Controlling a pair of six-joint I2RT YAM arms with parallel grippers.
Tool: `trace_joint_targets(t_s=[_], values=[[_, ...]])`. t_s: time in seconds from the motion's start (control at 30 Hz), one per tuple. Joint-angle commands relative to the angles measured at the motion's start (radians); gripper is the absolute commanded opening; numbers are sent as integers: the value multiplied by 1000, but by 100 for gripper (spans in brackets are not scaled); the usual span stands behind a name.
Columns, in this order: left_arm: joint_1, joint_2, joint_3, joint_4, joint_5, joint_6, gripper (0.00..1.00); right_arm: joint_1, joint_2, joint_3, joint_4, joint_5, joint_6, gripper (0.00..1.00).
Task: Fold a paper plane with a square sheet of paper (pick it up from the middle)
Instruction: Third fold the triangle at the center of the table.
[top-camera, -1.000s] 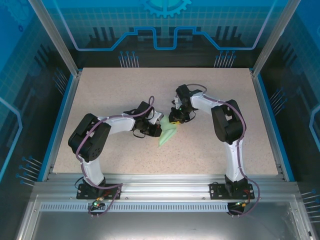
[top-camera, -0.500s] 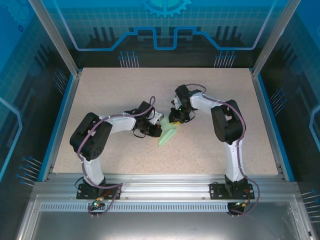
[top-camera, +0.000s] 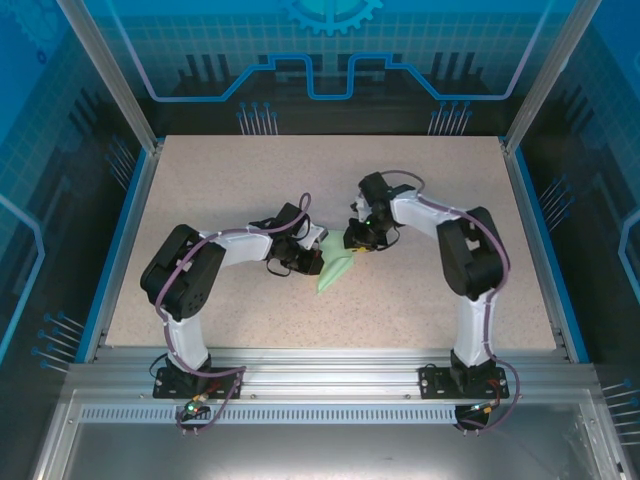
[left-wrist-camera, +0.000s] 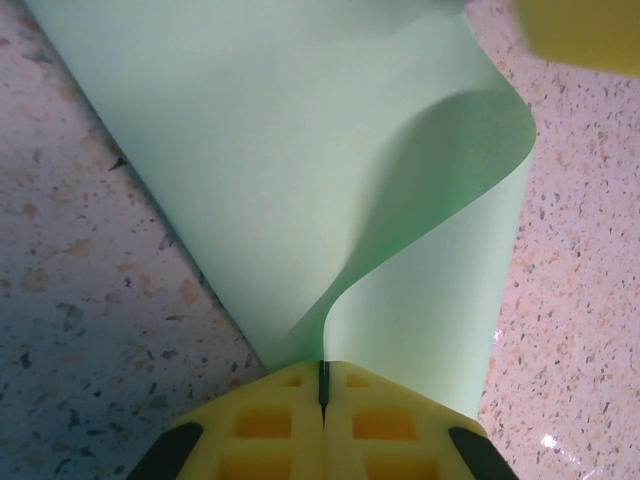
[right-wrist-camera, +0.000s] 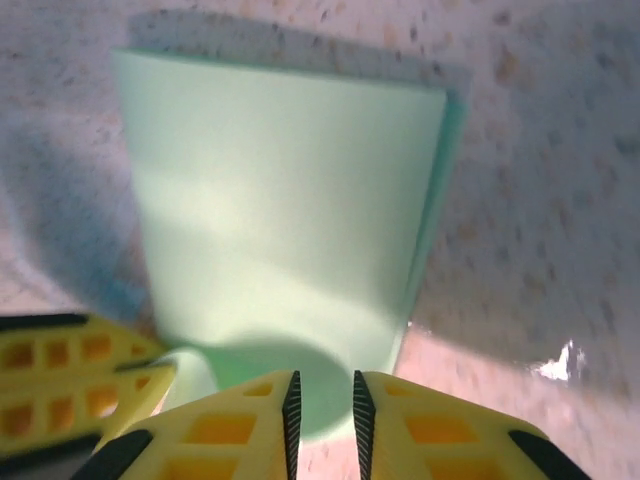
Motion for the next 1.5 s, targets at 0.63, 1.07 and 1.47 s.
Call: trace_joint_targets(t_s=[0.63, 1.07, 1.47], values=[[12, 30, 30, -26, 23, 24, 5, 105, -71, -265, 398, -155, 254, 17], [23, 36, 27, -31, 12, 28, 4, 78, -23, -329, 478, -172, 236, 18], [25, 39, 31, -39, 21, 32, 4, 26, -131, -344, 492, -179, 229, 20]])
